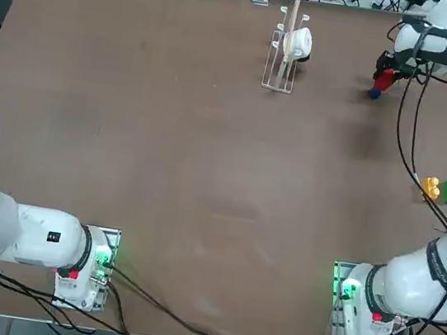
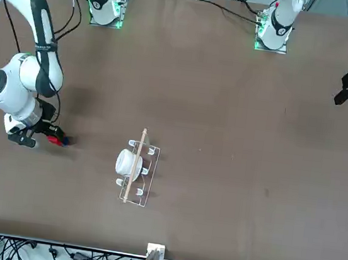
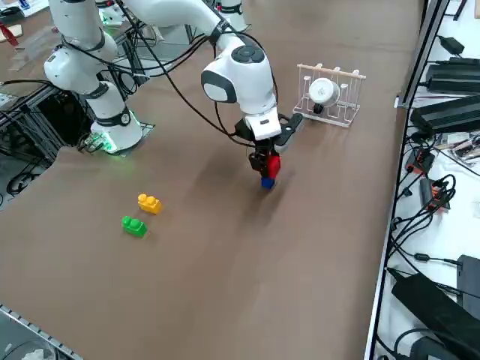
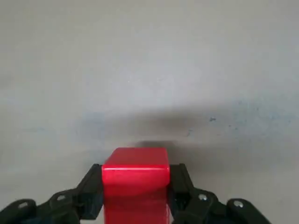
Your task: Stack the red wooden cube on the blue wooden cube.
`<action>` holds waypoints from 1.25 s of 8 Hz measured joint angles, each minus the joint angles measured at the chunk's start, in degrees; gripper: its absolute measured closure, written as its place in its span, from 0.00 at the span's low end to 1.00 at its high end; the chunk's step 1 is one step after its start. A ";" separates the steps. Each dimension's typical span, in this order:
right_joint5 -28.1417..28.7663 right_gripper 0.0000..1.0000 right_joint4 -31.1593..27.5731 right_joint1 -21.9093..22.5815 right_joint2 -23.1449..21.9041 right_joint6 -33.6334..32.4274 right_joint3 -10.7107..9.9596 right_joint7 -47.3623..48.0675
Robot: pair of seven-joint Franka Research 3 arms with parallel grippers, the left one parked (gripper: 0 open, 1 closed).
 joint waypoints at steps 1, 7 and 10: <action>0.00 0.30 -0.11 0.00 -0.07 0.00 0.00 0.00; 0.00 0.30 -1.34 -0.07 -0.86 0.00 -0.15 -0.05; 0.00 0.30 -1.53 -0.09 -0.98 0.00 -0.25 -0.07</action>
